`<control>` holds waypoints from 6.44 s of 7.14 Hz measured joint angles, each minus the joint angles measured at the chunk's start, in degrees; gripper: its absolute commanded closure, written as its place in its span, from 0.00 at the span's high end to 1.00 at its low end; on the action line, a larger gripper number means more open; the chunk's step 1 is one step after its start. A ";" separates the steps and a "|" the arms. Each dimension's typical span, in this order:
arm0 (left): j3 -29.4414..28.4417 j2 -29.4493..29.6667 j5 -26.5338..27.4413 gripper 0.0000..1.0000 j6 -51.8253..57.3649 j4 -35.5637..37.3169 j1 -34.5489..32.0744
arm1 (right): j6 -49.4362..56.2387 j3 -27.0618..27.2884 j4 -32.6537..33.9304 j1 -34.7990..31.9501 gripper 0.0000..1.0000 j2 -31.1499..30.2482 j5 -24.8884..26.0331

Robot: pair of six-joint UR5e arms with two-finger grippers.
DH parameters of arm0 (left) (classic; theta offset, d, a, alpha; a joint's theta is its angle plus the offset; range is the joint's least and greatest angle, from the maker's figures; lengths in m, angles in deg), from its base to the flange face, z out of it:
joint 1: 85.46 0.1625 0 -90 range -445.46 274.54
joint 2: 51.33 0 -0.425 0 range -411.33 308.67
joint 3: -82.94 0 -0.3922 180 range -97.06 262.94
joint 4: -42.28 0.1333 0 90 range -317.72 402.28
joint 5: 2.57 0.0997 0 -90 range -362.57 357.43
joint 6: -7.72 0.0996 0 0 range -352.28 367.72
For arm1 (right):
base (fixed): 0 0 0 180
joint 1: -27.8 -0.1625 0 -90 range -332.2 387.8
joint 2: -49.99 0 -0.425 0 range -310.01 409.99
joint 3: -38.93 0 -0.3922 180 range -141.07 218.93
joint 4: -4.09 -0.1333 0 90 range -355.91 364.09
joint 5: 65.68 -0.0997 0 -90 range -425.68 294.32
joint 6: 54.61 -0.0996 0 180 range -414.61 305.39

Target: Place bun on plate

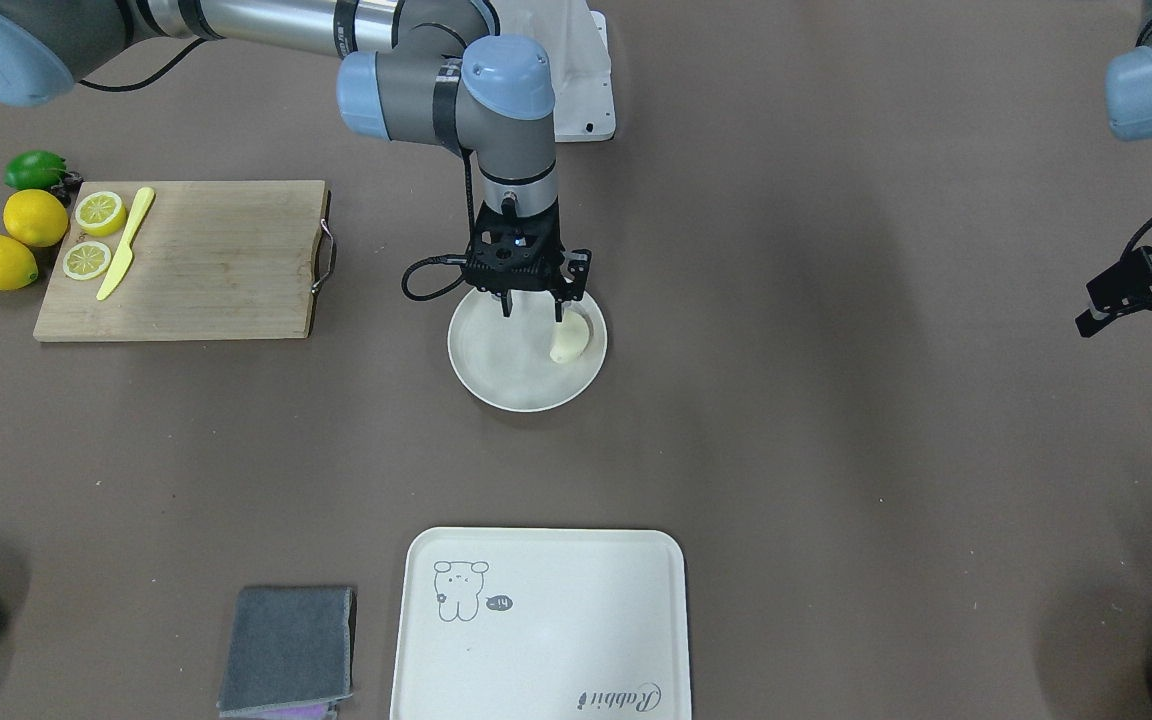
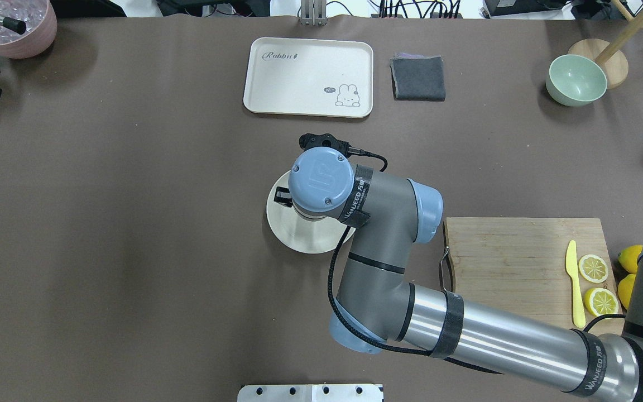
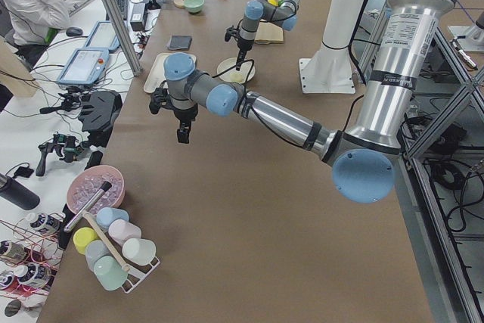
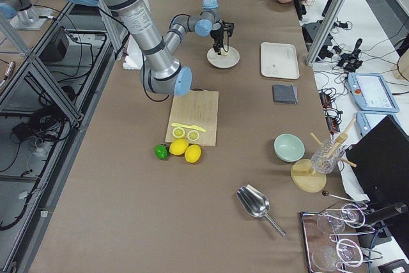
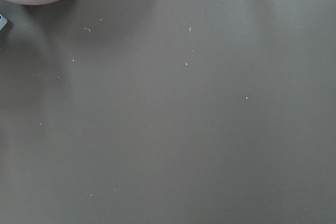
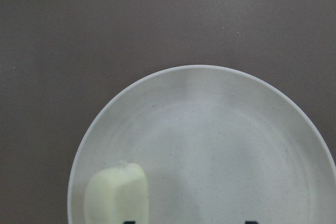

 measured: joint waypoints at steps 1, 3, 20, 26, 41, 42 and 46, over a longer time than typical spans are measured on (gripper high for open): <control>0.05 -0.01 0.02 0.98 0.00 0.00 0.00 | 0.16 0.31 0.00 0.03 0.99 0.04 0.05; 0.16 -0.62 0.10 0.98 1.05 0.26 -1.21 | 0.47 0.97 0.00 -0.76 0.99 -0.04 -0.07; -2.48 -15.74 1.23 0.98 30.32 14.14 -16.32 | 92.74 20.03 18.58 -63.00 1.00 -51.43 -36.69; -2.82 -15.70 1.39 0.98 30.32 14.49 -16.29 | 94.08 18.32 18.56 -64.42 1.00 -58.50 -36.80; -2.85 -15.68 1.41 0.98 30.39 14.32 -16.32 | 94.63 18.67 18.46 -67.67 1.00 -58.31 -36.22; -2.84 -15.65 1.41 0.98 30.40 14.32 -16.32 | 94.63 18.66 18.46 -67.67 1.00 -58.34 -36.22; -2.82 -15.52 1.41 0.98 30.36 14.32 -16.32 | 94.63 18.66 18.46 -67.67 1.00 -58.43 -36.22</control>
